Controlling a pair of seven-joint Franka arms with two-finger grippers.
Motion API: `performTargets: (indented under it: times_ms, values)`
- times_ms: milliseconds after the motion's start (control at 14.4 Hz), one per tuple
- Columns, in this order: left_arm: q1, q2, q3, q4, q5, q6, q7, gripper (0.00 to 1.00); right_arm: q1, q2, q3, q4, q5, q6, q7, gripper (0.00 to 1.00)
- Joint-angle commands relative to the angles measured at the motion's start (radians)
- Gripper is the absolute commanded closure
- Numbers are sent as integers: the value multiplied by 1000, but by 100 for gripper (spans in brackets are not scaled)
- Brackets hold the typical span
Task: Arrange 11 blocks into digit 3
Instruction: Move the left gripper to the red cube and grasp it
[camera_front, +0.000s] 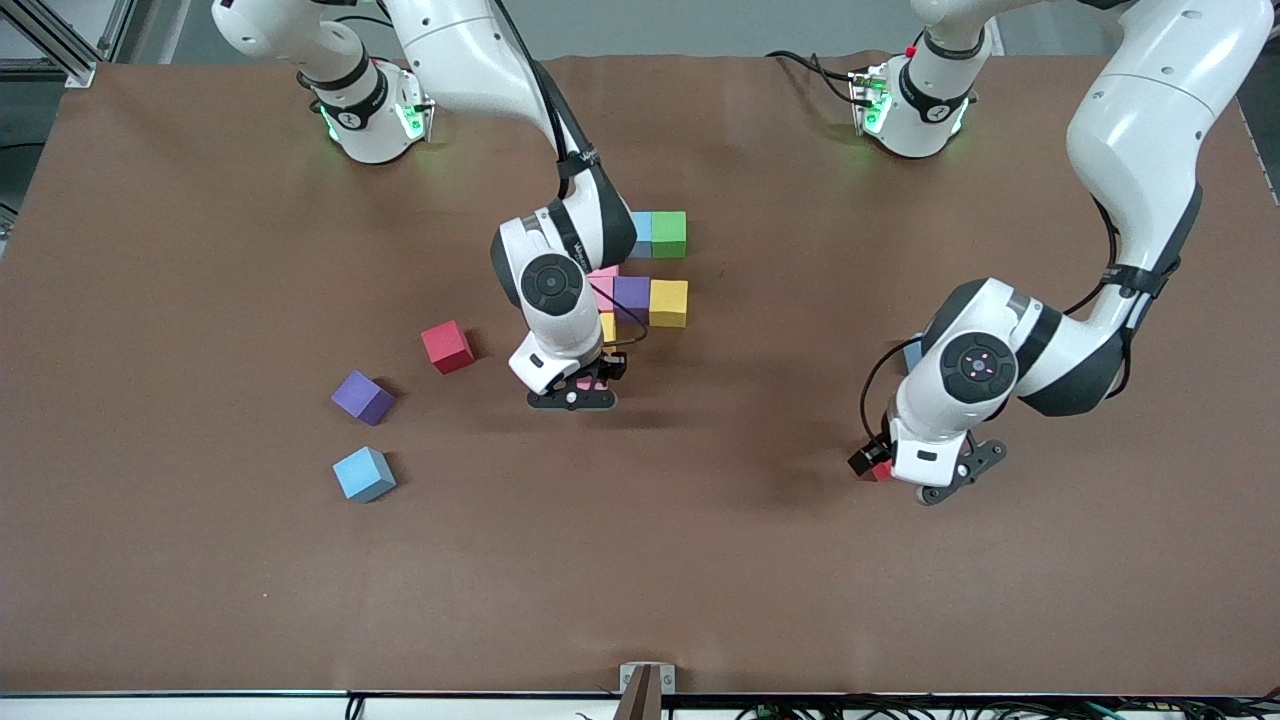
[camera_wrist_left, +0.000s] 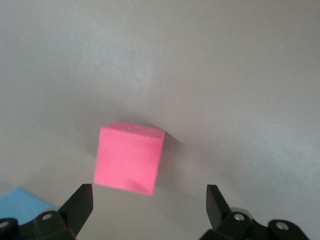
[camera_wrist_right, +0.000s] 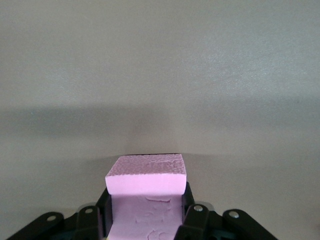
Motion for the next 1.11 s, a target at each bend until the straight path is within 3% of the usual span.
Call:
performTargets:
  times_ms: [0, 208, 1041]
  values:
    - [11, 26, 12, 14, 11, 26, 52, 0, 15, -37, 2, -46, 20, 19, 24, 100]
    - [20, 68, 23, 15, 3, 81, 45, 0, 16, -34, 7, -46, 20, 37, 45, 100]
    - [48, 66, 32, -40, 14, 81, 97, 0, 35, -34, 9, -50, 20, 31, 81, 100]
